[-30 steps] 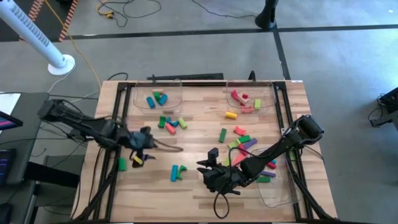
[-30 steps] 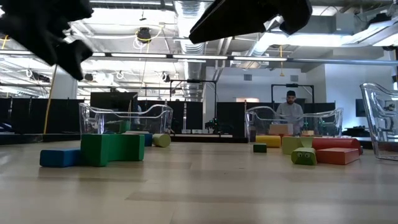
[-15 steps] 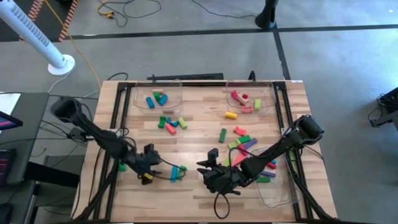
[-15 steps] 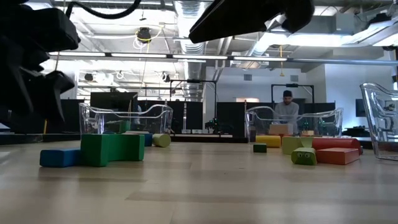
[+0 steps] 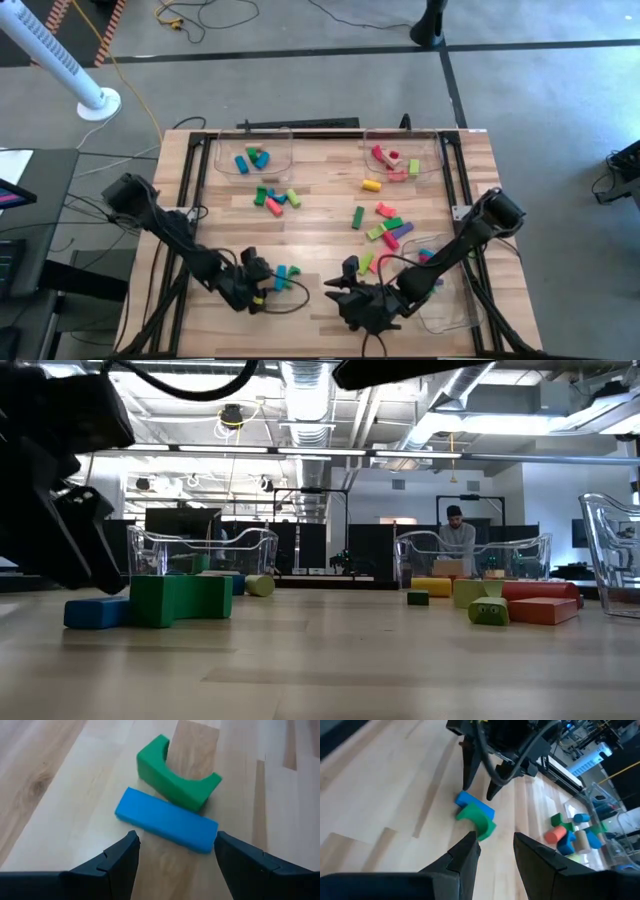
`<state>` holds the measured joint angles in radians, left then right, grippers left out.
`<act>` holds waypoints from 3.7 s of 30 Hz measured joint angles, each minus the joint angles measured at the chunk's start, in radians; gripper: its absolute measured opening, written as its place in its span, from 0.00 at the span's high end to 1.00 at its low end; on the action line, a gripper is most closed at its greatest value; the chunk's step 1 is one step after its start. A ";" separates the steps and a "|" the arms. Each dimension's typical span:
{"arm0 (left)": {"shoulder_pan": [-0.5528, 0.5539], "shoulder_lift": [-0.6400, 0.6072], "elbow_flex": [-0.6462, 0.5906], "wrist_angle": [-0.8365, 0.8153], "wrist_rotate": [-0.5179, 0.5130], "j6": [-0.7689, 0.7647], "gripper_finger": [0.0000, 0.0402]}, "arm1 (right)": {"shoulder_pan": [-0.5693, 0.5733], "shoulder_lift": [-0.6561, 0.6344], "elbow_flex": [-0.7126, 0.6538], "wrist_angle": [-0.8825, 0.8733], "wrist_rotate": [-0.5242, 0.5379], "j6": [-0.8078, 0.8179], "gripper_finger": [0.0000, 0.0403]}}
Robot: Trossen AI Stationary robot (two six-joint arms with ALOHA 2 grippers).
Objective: Sort blocks by size
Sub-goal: Put the blue rectangular block into the bottom transparent bin
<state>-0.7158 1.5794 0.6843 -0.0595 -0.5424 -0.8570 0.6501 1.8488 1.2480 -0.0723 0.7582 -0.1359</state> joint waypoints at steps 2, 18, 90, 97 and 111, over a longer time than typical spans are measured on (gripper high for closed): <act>-0.019 0.044 0.062 -0.068 -0.042 -0.034 0.39 | 0.014 0.000 0.000 0.000 0.000 0.020 0.59; -0.069 0.313 0.339 -0.417 -0.161 -0.337 0.39 | 0.101 0.000 -0.001 0.004 0.002 0.176 0.59; -0.008 0.055 -0.041 -0.042 -0.301 -0.066 0.31 | 0.059 0.005 -0.001 -0.075 0.000 0.108 0.59; -0.008 0.059 -0.041 -0.073 -0.292 -0.059 0.32 | 0.048 0.005 -0.001 -0.095 -0.002 0.104 0.59; 0.042 0.056 -0.100 -0.002 -0.219 -0.018 0.42 | -0.017 0.005 -0.001 -0.116 -0.011 0.073 0.59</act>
<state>-0.6738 1.6352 0.5841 -0.0614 -0.7618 -0.8753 0.6330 1.8534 1.2472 -0.1886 0.7473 -0.0628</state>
